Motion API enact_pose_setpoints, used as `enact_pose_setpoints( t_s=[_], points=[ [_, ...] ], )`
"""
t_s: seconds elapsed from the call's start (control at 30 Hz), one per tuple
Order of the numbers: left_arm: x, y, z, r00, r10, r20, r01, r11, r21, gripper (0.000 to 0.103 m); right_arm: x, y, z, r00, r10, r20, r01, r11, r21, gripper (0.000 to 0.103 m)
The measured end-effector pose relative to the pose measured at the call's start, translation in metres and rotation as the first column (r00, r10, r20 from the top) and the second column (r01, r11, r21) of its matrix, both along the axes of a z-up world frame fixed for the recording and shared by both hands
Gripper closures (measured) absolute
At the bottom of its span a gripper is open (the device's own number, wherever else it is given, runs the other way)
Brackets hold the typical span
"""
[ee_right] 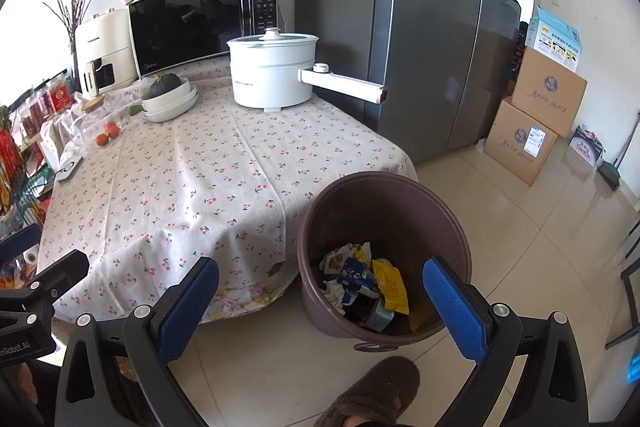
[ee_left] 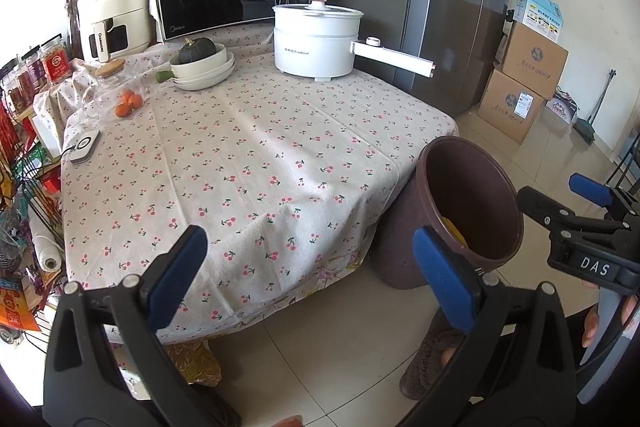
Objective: Collect trash
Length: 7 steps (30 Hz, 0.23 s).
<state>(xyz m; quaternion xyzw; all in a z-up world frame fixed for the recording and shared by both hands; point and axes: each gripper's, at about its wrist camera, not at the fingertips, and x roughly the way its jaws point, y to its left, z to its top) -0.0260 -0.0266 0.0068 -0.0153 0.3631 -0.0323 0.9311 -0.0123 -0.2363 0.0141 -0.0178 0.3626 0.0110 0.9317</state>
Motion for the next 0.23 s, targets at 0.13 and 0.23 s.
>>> enact_pose_setpoints(
  t_s=[0.13, 0.23],
  points=[
    [0.0, 0.006, 0.006, 1.0, 0.008, 0.0, -0.008, 1.0, -0.029, 0.001, -0.002, -0.003, 0.006, 1.0, -0.008, 0.021, 0.008, 1.0, 0.007, 0.0],
    [0.011, 0.014, 0.018, 1.0, -0.008, -0.022, 0.008, 0.999, -0.034, 0.001, -0.005, 0.004, 0.01, 0.999, 0.014, 0.039, -0.014, 1.0, -0.001, 0.0]
  ],
)
